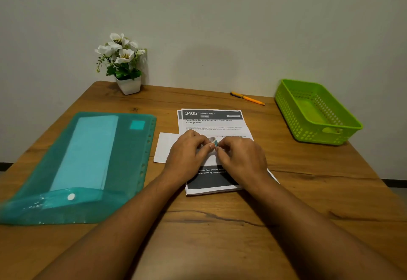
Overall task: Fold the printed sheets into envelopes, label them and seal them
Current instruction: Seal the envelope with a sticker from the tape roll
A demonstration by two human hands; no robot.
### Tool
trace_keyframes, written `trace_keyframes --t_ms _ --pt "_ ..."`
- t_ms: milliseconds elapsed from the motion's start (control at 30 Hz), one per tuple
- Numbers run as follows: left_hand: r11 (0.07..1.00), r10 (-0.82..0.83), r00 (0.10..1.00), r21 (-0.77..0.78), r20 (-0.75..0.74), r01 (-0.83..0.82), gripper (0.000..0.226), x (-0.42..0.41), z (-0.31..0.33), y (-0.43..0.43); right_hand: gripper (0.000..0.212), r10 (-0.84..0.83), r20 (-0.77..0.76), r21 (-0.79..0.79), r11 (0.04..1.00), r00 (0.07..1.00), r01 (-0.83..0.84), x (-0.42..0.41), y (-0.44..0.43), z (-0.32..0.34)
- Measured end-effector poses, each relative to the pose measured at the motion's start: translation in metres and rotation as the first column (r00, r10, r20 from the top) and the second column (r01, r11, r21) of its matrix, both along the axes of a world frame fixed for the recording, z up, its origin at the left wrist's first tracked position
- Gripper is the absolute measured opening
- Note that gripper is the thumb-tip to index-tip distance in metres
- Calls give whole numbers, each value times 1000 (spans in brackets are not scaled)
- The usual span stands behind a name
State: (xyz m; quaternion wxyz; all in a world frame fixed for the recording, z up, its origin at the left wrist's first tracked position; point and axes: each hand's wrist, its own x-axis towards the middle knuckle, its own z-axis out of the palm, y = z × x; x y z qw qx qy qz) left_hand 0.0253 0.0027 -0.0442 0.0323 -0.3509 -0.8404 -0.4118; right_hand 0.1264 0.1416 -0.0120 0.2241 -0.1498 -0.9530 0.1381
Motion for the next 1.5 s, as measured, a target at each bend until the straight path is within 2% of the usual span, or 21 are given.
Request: trace_keyframes --t_ms 167,367,1067,1267,1500 --pt "1000 -7 1000 8 16 6 17 0 -1 0 22 12 14 39 999 1000 -13 1 1 -1" --pt "999 -42 999 -16 -19 42 23 1 1 -1 23 -29 -2 -86 996 1000 29 -3 4 -2" --pt "998 -35 998 -54 -55 32 24 3 3 -1 32 -32 50 9 999 998 31 -9 2 -3" --pt "999 -27 999 -42 -46 25 25 3 3 -1 25 -4 33 -81 997 999 7 -6 6 -3" --pt "999 -29 998 -42 -51 27 25 3 3 -1 28 6 46 -55 998 999 -4 -7 7 0"
